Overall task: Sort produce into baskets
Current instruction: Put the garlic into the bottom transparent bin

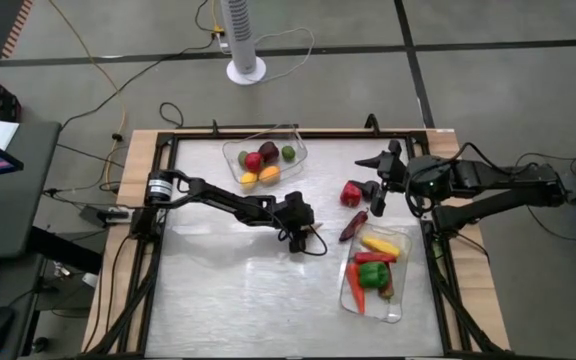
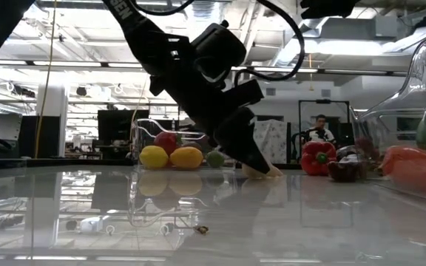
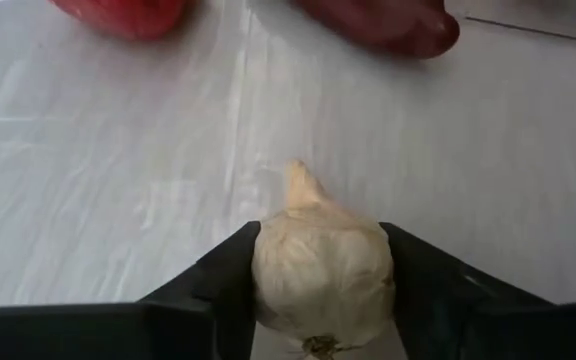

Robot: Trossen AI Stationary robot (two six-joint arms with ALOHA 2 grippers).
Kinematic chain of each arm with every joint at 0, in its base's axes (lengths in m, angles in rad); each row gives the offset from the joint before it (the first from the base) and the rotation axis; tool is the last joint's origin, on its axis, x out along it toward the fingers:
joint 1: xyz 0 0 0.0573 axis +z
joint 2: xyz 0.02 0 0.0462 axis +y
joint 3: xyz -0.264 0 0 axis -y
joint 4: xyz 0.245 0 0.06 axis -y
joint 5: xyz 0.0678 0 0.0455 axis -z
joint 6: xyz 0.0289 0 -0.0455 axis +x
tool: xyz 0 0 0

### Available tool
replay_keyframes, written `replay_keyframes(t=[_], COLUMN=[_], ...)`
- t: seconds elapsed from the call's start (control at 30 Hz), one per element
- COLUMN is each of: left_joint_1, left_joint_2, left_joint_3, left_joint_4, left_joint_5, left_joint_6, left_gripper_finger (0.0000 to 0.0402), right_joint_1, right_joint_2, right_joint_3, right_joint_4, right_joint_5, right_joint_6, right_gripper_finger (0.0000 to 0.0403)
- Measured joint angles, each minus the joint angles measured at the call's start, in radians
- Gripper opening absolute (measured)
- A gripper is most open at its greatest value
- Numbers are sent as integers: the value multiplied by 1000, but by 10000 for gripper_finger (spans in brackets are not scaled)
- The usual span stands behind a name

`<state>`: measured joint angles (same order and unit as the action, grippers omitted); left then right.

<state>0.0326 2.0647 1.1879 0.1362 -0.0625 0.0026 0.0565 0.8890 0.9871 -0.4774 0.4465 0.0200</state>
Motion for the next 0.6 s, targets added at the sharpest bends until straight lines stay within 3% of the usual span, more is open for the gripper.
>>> replay_keyframes(t=[0.33,0.6], left_joint_1=[-44,-140], left_joint_2=[-2,14], left_joint_3=[146,297], left_joint_4=[75,131], left_joint_5=[165,114], left_joint_6=[15,129], left_gripper_finger=[165,165], right_joint_1=[0,-14], right_joint_2=[-15,-42], right_joint_3=[0,1], right_joint_4=[6,-8], right_joint_5=[48,51], right_joint_6=[-32,-20], right_gripper_finger=[272,272])
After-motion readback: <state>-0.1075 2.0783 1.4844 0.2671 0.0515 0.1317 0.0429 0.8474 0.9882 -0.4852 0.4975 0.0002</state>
